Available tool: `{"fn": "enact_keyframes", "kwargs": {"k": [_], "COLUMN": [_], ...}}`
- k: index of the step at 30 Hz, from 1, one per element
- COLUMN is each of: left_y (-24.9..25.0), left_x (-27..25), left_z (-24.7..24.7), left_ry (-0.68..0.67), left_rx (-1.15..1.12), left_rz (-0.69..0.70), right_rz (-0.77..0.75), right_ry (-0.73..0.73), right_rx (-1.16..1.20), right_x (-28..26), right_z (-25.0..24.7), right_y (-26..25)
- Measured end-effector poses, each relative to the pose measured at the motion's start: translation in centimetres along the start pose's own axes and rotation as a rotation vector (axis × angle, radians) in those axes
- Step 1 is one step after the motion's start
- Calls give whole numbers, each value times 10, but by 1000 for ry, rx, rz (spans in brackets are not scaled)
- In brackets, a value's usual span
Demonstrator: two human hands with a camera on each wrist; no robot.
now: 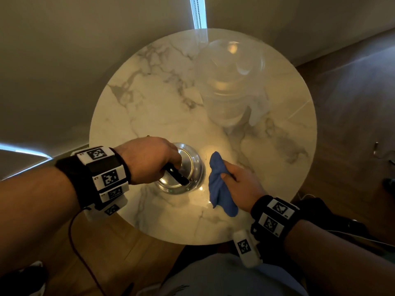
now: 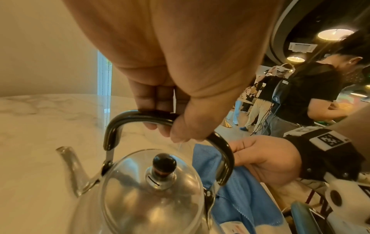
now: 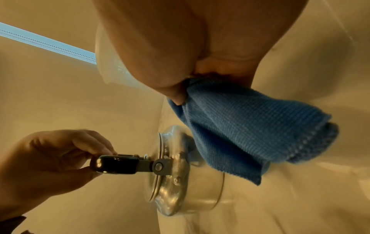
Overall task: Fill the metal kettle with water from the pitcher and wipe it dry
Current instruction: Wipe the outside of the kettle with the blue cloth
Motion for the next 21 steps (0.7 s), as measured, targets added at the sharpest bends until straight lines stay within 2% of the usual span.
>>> {"fn": "enact_keyframes", "kwargs": {"k": [2,6,8,10,12,13,15,16,18,21], "left_y": [-2,-3,-8,-20,-31,-33,-23,-16,-3,-1], "left_x": [0,-3,-10,-23,-42,-49,-53,-49,-40,-31], "left_z": [4,9,9,10,23,37,69,83,99,97], "left_ry": [30,176,269,409,584,608,474,402,358,406], "left_rx": [-45,-93,-146,-354,-726,-867,-1066,-1186,-1435,-1568], "left_rz": [9,13,-45,-242,-581,-763,-1021,-1069,-1064,-987], "right_rz": [-25,11,-3,-22,-63,-100,-156,-170,-184,-189], "right_ry": [15,42,58,56,39,18,-21,-39,-67,-65], "right_rx": [-87,-75,-107,-124,-138,-151,-201,-226,-243,-276], "right_x": [3,16,22,25,24,22,16,13,15,37], "right_z": [1,6,8,13,20,26,37,43,48,45], "right_y": [6,33,39,37,37,37,40,42,46,36]}}
Point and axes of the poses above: each hand's wrist, its own x-axis towards the middle knuckle, its own z-axis out of the palm, y = z × x, the point moved 6 cm from there along x, towards the middle knuckle, and after that the axes turned 12 degrees about x, right-handed, at the moved point
